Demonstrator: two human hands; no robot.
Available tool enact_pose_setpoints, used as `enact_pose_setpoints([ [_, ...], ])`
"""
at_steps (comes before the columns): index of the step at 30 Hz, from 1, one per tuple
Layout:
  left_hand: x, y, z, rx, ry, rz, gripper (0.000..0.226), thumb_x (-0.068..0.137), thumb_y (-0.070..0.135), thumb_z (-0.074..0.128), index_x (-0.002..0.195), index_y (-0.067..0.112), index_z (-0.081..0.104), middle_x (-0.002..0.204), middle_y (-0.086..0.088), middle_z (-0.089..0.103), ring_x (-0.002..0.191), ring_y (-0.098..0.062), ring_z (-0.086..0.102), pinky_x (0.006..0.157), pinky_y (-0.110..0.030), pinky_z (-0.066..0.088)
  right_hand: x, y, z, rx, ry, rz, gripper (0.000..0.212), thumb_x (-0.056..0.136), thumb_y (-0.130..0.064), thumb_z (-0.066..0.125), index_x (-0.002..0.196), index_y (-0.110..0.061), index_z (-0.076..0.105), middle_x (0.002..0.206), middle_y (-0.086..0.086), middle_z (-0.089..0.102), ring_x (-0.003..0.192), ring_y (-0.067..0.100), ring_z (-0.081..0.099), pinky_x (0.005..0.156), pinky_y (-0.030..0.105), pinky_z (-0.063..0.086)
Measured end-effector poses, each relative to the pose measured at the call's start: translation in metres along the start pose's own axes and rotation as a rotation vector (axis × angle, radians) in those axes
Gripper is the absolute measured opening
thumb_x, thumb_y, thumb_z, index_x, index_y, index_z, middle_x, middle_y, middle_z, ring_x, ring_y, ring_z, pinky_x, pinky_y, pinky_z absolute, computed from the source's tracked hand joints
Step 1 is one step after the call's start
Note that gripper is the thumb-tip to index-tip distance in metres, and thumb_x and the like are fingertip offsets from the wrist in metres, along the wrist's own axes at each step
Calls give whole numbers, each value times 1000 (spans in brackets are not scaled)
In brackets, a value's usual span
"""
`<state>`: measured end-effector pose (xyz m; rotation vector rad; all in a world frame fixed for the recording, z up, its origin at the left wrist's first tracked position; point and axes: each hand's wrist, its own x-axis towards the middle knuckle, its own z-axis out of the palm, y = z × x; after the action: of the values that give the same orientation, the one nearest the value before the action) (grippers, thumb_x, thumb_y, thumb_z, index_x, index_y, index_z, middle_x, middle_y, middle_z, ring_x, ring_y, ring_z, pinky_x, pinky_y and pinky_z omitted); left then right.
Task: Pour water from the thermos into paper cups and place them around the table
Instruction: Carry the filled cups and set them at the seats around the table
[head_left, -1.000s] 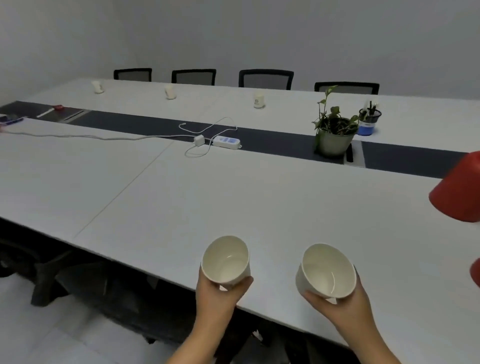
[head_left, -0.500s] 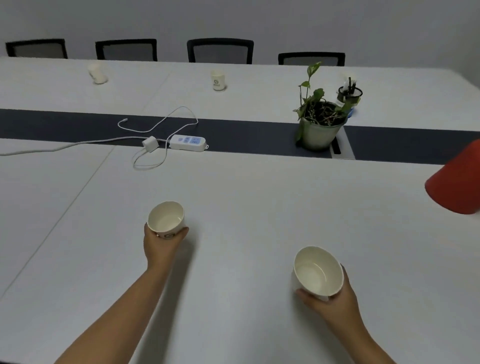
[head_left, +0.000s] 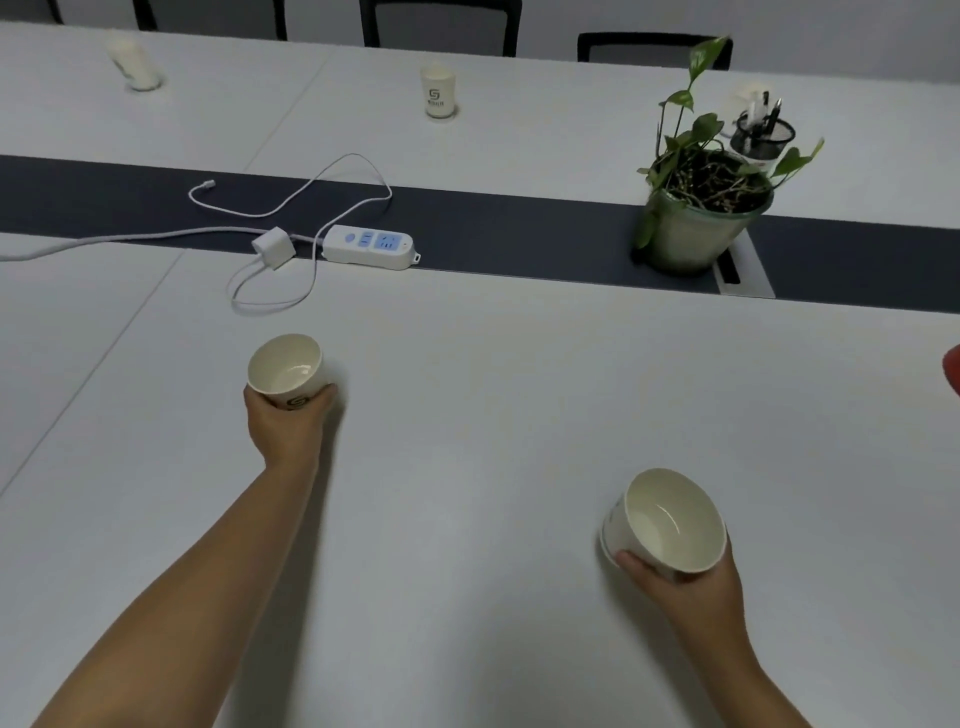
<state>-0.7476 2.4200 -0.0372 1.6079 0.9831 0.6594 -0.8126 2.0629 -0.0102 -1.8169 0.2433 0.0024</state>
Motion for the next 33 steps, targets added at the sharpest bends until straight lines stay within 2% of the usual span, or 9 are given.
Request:
enact_pose_setpoints([
  [4, 10, 0, -1, 56, -1, 15, 73, 63, 12, 81, 124, 10, 41, 125, -8, 53, 110, -21, 50, 92, -29, 41, 6, 4, 7, -9, -17, -4, 66, 53, 6, 81, 96, -32, 48, 94, -20, 54, 87, -9, 50, 77, 20, 36],
  [7, 7, 2, -5, 152, -69, 29, 78, 67, 14, 78, 129, 5, 32, 131, -13, 47, 118, -27, 47, 101, -37, 39, 8, 4, 6, -15, -10, 6, 65, 54, 5, 81, 104, -22, 48, 94, -17, 54, 88, 7, 53, 81, 26, 35],
  [9, -13, 1, -10, 285, -116, 19, 86, 72, 19, 76, 135, -3, 21, 141, -20, 34, 130, -32, 34, 110, -44, 30, 9, 0, 2, 4, 7, 16, 64, 56, 4, 80, 103, -23, 47, 94, -18, 54, 86, 6, 53, 77, 23, 36],
  [11, -53, -6, -14, 459, -173, 36, 87, 79, 22, 69, 138, -9, 13, 148, -25, 21, 138, -34, 19, 115, -43, 18, 11, -6, -6, 36, 21, 22, 64, 57, 3, 79, 102, -26, 45, 94, -21, 52, 86, -5, 50, 73, 18, 36],
  [14, -128, -11, -10, 599, -377, 228, 76, 86, 30, 58, 139, -8, 19, 150, -25, 15, 141, -33, 11, 115, -38, 10, 22, -12, -27, 66, 69, 25, 63, 59, 1, 79, 100, -31, 45, 94, -22, 51, 86, -9, 49, 75, 18, 36],
  [18, -190, -2, 39, 621, -738, 591, 55, 79, 23, 57, 124, -8, 48, 140, -27, 37, 133, -39, 27, 106, -43, 21, 49, -10, -69, 85, 225, 36, 64, 60, -5, 80, 106, -31, 43, 96, -25, 50, 91, 7, 52, 81, 23, 36],
  [21, -221, 8, 90, 638, -896, 670, 52, 91, 26, 51, 135, 4, 37, 151, -15, 22, 142, -27, 9, 114, -32, 8, 72, -3, -107, 124, 334, 69, 64, 62, -7, 79, 107, -32, 41, 96, -23, 50, 96, 13, 50, 80, 24, 37],
  [25, -244, 2, 126, 877, -833, 688, 57, 95, 39, 32, 142, 9, 21, 154, -11, 12, 143, -24, 2, 115, -34, 1, 103, 15, -151, 151, 373, 118, 65, 64, -4, 77, 109, -30, 39, 101, -12, 52, 97, 13, 50, 81, 26, 38],
  [33, -246, -3, 133, 1015, -808, 673, 85, 75, 58, -2, 144, 10, 15, 155, -8, 7, 144, -21, -2, 116, -34, -1, 159, 45, -172, 168, 423, 124, 64, 61, -5, 79, 106, -30, 40, 93, -23, 49, 84, -7, 49, 65, 6, 37],
])
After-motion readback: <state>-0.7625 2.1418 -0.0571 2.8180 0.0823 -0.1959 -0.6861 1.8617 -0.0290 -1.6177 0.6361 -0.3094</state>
